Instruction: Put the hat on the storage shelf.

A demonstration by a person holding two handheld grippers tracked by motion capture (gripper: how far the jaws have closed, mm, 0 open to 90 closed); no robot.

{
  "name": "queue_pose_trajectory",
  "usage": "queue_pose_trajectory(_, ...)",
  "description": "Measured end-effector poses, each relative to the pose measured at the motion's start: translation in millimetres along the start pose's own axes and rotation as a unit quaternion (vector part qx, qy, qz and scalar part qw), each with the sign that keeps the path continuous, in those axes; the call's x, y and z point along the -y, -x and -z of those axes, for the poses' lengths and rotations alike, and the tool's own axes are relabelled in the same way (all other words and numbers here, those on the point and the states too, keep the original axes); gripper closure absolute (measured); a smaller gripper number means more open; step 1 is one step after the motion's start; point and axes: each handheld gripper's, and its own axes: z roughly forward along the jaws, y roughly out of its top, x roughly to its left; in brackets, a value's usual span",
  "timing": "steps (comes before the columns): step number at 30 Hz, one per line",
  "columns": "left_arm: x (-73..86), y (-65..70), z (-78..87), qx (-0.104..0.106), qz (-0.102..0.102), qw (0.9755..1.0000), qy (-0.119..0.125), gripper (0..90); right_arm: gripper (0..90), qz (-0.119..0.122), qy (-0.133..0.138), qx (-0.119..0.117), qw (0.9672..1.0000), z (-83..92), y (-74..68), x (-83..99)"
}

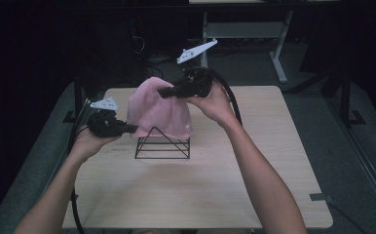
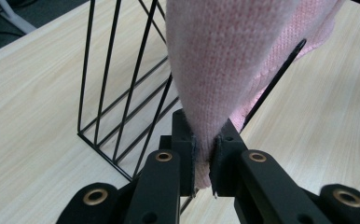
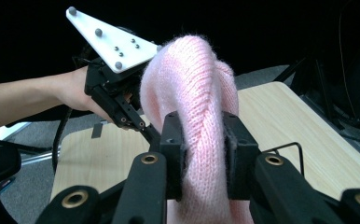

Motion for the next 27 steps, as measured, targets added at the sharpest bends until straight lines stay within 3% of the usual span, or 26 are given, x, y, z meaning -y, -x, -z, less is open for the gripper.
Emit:
queue_pose_trajectory(23, 23.4, -2.9, -14.9, -0.008, 0.002, 0.9989, -0.046, 82.4, 72.5, -0.011, -0.042, -0.018, 0.9989, -19.1, -2.3, 20.9)
queue_pose_trajectory(27, 24.6, -3.0, -18.0, -0.012, -0.006, 0.9981, -0.06, 82.4, 72.9, -0.013, -0.046, -0.021, 0.9987, -21.4, -1.4, 25.3)
